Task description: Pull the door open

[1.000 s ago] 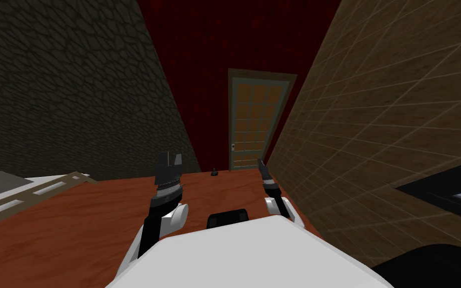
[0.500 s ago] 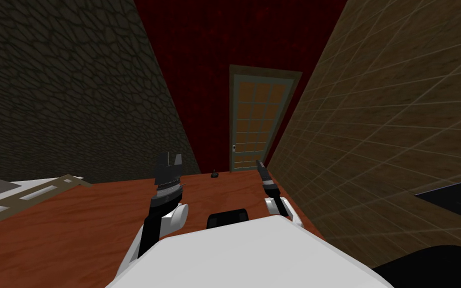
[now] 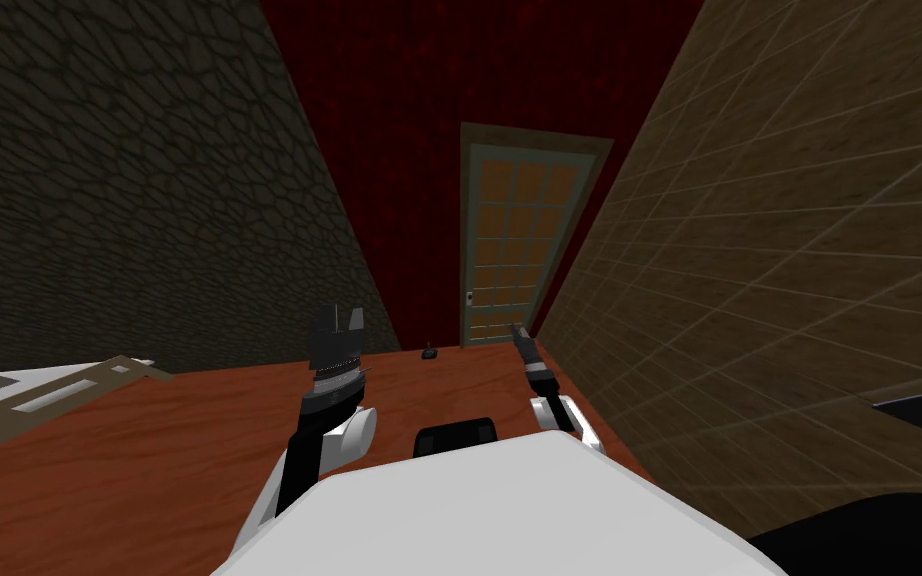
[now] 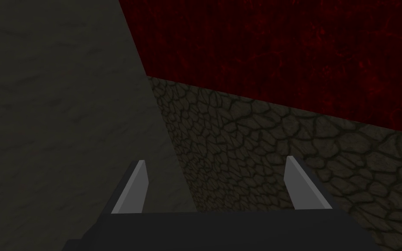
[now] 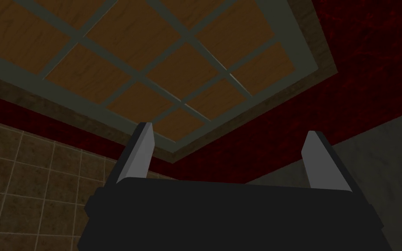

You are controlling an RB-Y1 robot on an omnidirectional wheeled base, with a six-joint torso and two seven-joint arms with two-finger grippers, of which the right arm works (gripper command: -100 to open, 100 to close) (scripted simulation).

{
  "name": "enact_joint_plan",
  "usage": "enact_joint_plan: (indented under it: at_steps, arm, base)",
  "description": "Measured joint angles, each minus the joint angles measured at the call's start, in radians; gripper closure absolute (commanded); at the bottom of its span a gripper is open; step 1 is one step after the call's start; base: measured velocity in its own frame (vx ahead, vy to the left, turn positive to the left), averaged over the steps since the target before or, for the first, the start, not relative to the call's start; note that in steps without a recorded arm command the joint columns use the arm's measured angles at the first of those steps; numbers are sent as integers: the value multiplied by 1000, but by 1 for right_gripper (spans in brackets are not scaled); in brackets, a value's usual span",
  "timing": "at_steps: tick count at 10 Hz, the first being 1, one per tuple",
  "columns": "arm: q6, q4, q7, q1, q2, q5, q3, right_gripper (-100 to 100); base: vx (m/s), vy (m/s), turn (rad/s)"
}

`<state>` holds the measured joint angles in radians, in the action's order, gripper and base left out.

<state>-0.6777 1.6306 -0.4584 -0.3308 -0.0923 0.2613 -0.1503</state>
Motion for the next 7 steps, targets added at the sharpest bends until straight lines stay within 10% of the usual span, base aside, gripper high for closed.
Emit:
enact_joint_plan:
  at_steps: [7]
  arm:
    - [-44,-148,-114,46,-7,43,-33,-100]
  base:
    - [97,34,-12]
